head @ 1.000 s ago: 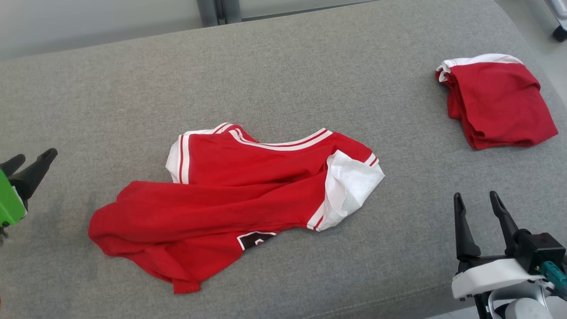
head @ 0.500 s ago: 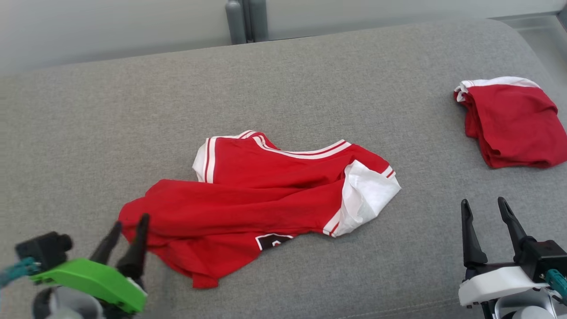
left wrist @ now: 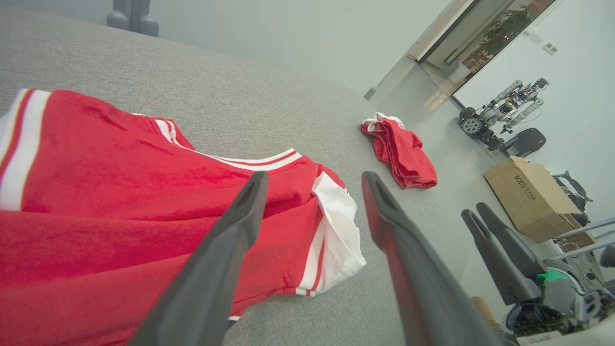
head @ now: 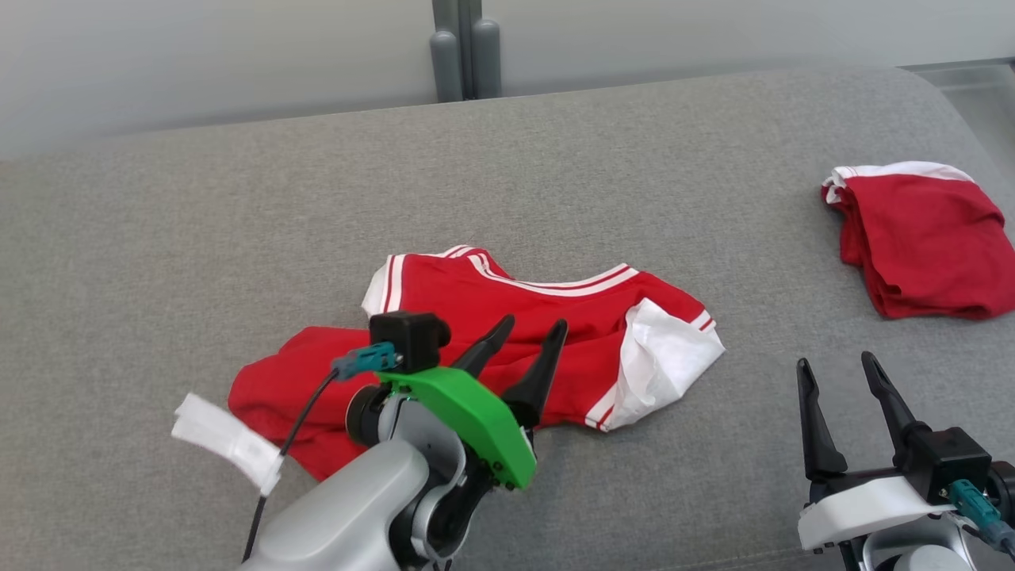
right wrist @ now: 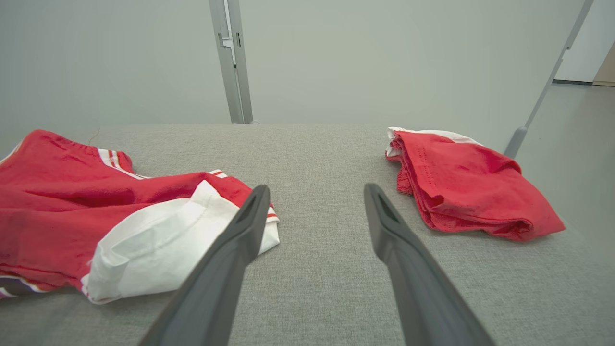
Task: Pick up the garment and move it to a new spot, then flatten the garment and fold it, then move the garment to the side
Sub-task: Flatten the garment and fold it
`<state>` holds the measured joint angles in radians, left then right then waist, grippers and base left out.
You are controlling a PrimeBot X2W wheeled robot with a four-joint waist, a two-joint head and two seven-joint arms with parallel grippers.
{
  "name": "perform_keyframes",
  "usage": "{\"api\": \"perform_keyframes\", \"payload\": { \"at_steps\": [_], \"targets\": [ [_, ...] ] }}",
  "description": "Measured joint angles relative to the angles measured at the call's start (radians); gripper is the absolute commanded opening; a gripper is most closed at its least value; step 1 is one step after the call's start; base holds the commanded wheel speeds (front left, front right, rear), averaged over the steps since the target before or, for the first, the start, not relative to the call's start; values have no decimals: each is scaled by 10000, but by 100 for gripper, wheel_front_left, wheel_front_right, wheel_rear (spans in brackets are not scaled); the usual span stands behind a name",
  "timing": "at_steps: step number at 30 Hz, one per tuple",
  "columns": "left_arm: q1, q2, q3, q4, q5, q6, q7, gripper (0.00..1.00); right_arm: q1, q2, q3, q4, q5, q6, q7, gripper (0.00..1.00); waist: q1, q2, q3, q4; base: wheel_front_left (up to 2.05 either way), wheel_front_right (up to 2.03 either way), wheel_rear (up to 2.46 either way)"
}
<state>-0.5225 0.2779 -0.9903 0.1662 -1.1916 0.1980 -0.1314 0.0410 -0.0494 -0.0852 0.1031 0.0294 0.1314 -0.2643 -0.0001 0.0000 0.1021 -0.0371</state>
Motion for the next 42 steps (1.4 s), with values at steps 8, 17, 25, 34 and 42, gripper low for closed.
{"api": "perform_keyframes", "payload": {
  "at_steps": [8, 17, 25, 34, 42],
  "targets": [
    [-1258, -1352, -454, 2794, 25, -430, 895, 100, -88, -6, -61, 31, 209, 0, 0, 100, 0, 0, 243, -881, 0, 0, 0],
    [-1592, -1570, -677, 4625, -253, -1221, 1741, 100, -46, -10, -65, 161, 596, -2, 0, 100, 0, 0, 641, -1929, 0, 0, 0],
    [-1964, -1902, -859, 5549, -337, -1848, 1958, 100, -302, -8, 127, 226, 842, -2, 0, 100, 0, 0, 974, -2535, 0, 0, 0],
    [-2554, -2180, -1417, 5833, 174, -2136, 1695, 100, -301, -8, 86, 311, 1001, 0, 0, 100, 1, 0, 1049, -3001, 0, 0, 0],
    [-2491, -2259, -2349, 4924, 602, -2318, 1392, 100, -309, -8, 94, 337, 1172, 0, 0, 100, 1, 0, 1141, -3182, 0, 0, 0]
  ]
}}
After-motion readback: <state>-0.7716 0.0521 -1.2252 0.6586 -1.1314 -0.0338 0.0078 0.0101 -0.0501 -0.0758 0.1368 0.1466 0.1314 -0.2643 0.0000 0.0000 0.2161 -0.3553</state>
